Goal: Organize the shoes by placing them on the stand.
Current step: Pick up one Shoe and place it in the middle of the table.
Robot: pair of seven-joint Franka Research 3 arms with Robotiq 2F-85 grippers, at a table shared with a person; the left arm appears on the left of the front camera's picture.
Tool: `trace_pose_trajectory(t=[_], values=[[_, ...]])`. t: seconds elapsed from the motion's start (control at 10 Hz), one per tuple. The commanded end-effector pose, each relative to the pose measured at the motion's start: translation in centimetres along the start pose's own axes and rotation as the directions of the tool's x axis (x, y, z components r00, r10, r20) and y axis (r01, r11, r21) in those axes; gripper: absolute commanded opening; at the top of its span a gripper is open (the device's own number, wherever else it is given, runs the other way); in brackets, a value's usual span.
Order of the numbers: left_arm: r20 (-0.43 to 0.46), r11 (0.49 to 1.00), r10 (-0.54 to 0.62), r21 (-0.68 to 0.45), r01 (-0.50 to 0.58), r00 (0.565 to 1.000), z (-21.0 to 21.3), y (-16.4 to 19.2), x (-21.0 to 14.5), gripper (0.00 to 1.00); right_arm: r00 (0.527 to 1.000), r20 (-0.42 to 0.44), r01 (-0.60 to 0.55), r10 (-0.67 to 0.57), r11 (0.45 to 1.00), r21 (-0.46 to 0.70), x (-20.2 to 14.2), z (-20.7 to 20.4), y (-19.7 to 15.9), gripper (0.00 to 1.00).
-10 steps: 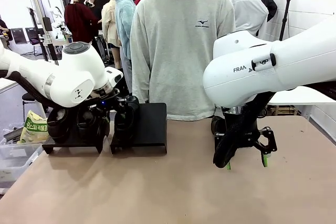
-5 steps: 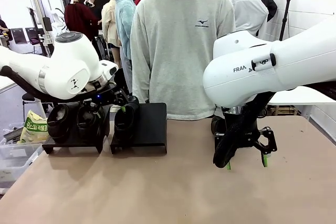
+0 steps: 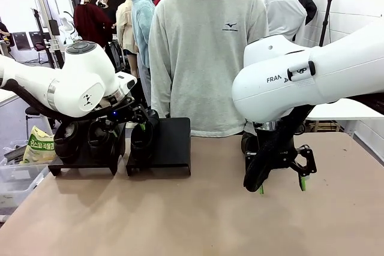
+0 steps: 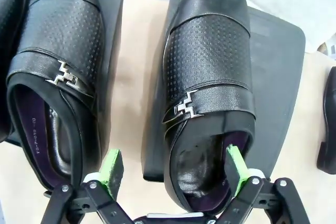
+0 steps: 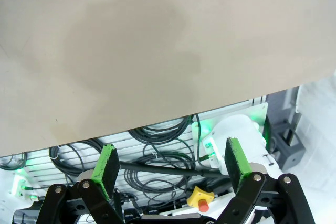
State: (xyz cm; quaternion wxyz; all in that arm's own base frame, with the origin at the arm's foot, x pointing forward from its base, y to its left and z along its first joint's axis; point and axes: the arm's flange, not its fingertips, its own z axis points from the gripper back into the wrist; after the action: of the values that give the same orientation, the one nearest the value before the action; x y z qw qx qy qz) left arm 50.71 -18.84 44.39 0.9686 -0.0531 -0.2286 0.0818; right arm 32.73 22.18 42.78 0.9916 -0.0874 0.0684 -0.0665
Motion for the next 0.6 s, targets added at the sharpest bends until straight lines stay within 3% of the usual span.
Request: trace_pose_trajectory(t=[0.0,0.1,0.3,0.5], values=[[0.024,1.0,0.003,0.009,-0.003,1.0,0.0,-0.3,-0.2,1.0,1.0,-0.003,0.009,-0.009,1.0,-0.014,0.1,0.2,0.1,1.0],[0.0,1.0,0.0,0.0,0.0,1.0,0.0,0.0,0.0,1.0,1.0,-0.003,0.009,-0.009,1.0,-0.014,0.1,0.2,0.1,1.0],[0.133,0.97,-0.162,-0.159,0.182,0.978,5.1,-3.1,-8.1,1.0,1.0,-0.003,0.009,-0.009,1.0,-0.014,0.1,0.2,0.1,1.0],[0.128,0.94,-0.2,-0.256,0.228,0.971,9.1,-4.5,-12.2,1.0,1.0,-0.003,0.009,-0.009,1.0,-0.014,0.1,0.2,0.1,1.0]])
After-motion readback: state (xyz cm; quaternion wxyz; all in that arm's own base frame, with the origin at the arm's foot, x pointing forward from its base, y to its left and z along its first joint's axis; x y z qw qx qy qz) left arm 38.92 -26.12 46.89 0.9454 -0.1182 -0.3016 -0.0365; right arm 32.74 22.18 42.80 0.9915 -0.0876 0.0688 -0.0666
